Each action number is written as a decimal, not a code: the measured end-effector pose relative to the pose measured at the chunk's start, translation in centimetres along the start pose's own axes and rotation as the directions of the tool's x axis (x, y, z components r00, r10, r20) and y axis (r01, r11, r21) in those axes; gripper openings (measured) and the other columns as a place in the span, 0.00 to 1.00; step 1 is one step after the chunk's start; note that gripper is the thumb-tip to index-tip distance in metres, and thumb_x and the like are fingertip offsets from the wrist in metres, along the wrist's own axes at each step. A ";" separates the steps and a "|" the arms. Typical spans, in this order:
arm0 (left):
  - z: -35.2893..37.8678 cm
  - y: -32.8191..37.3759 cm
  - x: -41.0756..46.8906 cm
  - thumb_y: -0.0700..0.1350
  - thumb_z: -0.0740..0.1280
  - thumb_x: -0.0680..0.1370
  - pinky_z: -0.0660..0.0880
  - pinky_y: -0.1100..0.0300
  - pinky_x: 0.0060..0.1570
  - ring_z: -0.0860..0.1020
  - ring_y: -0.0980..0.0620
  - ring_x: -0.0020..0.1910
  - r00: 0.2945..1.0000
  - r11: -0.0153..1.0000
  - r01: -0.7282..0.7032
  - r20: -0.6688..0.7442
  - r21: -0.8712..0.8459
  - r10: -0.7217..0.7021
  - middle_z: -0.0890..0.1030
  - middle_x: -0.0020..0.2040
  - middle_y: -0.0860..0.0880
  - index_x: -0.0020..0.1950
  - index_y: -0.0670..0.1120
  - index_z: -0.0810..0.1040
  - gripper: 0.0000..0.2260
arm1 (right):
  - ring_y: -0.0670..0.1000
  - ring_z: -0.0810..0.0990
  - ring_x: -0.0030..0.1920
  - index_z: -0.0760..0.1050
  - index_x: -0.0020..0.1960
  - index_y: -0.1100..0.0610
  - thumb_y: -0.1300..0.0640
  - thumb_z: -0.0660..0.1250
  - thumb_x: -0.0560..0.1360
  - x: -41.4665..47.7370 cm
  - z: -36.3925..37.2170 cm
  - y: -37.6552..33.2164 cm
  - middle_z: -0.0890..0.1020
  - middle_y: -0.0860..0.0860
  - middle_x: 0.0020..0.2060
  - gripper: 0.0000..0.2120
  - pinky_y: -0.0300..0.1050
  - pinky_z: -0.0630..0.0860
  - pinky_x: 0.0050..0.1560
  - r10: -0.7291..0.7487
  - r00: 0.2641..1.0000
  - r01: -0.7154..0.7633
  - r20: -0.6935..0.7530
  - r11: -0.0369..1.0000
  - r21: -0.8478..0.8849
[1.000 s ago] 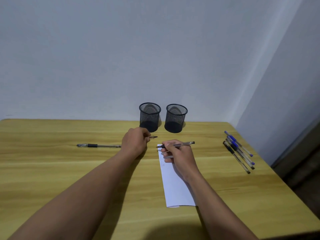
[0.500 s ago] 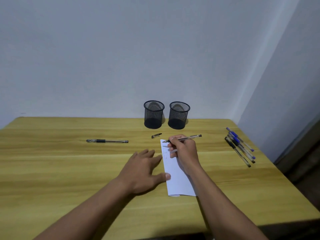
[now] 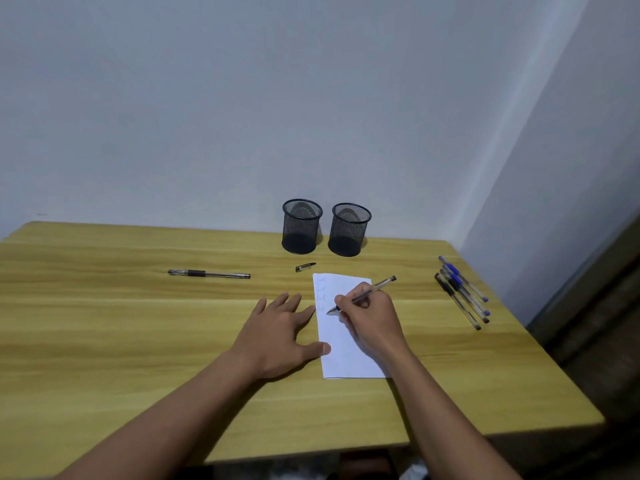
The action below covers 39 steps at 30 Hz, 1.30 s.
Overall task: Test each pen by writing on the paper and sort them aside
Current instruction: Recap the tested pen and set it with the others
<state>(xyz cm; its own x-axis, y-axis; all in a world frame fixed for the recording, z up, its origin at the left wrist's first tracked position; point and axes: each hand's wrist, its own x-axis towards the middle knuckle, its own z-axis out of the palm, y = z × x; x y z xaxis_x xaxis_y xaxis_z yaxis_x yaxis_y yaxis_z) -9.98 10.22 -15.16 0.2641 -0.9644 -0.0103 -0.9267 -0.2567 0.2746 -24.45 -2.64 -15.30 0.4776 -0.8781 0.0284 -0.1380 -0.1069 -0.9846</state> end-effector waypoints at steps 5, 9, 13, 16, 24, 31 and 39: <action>0.1 -0.1 0.0 0.74 0.57 0.72 0.45 0.45 0.77 0.49 0.50 0.80 1.000 1.000 0.000 -0.002 -0.018 0.000 0.54 0.81 0.49 0.79 0.58 0.57 0.39 | 0.57 0.86 0.40 0.78 0.41 0.61 0.56 0.74 0.73 0.0 0.1 0.0 0.85 0.55 0.33 0.09 0.63 0.82 0.48 -0.027 0.998 0.035 0.064 0.991 -0.131; 0.2 -0.2 0.0 0.74 0.57 0.72 0.45 0.45 0.77 0.49 0.50 0.80 1.000 1.000 0.000 -0.008 -0.023 -0.001 0.54 0.81 0.50 0.79 0.58 0.58 0.39 | 0.53 0.86 0.38 0.78 0.41 0.61 0.56 0.74 0.74 -0.2 0.2 -0.2 0.85 0.53 0.33 0.09 0.59 0.83 0.46 -0.039 0.998 0.048 0.058 0.985 -0.166; 0.2 -0.1 0.1 0.74 0.57 0.72 0.45 0.45 0.77 0.49 0.50 0.80 1.000 1.000 0.002 -0.005 -0.024 -0.002 0.54 0.81 0.50 0.79 0.58 0.58 0.39 | 0.48 0.85 0.38 0.79 0.42 0.59 0.54 0.73 0.76 -0.4 0.3 -0.4 0.86 0.50 0.33 0.09 0.56 0.82 0.46 -0.068 0.997 0.073 0.027 0.968 -0.242; 0.1 0.0 0.0 0.74 0.58 0.72 0.46 0.45 0.77 0.49 0.50 0.80 1.000 0.999 0.000 -0.007 -0.032 -0.001 0.54 0.81 0.50 0.79 0.58 0.58 0.39 | 0.55 0.85 0.37 0.78 0.40 0.60 0.56 0.73 0.74 -0.5 0.2 -0.5 0.85 0.52 0.31 0.08 0.60 0.82 0.46 -0.040 0.997 0.055 0.063 0.964 -0.260; -0.1 0.1 -0.1 0.73 0.58 0.72 0.45 0.45 0.77 0.48 0.50 0.80 1.000 0.999 0.007 0.007 -0.036 -0.006 0.54 0.81 0.50 0.79 0.58 0.58 0.38 | 0.50 0.86 0.37 0.79 0.41 0.60 0.58 0.73 0.75 -0.7 -0.1 -0.5 0.86 0.51 0.33 0.07 0.60 0.84 0.47 -0.046 0.999 0.048 0.015 0.965 -0.256; -0.1 0.0 0.0 0.74 0.58 0.72 0.45 0.45 0.77 0.48 0.50 0.80 1.000 1.000 0.011 0.019 -0.028 -0.011 0.53 0.81 0.50 0.79 0.58 0.58 0.39 | 0.51 0.86 0.36 0.79 0.40 0.60 0.58 0.73 0.75 -0.7 -0.2 -0.4 0.86 0.52 0.32 0.07 0.61 0.84 0.46 -0.035 0.999 0.033 -0.004 0.972 -0.233; -0.2 0.1 0.0 0.74 0.58 0.72 0.45 0.45 0.77 0.48 0.50 0.80 1.000 1.000 0.009 0.021 -0.019 -0.009 0.53 0.81 0.50 0.79 0.58 0.57 0.39 | 0.57 0.85 0.37 0.77 0.38 0.61 0.60 0.72 0.72 -0.4 -0.3 -0.4 0.83 0.52 0.29 0.06 0.61 0.83 0.42 -0.009 1.000 0.008 -0.003 0.975 -0.221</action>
<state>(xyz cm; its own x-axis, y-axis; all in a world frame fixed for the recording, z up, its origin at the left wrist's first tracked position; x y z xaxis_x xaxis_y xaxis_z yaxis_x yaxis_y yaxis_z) -10.03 10.19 -14.97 0.2664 -0.9633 -0.0332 -0.9188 -0.2642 0.2932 -24.84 -2.33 -14.91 0.4761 -0.8786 0.0378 -0.3222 -0.2143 -0.9221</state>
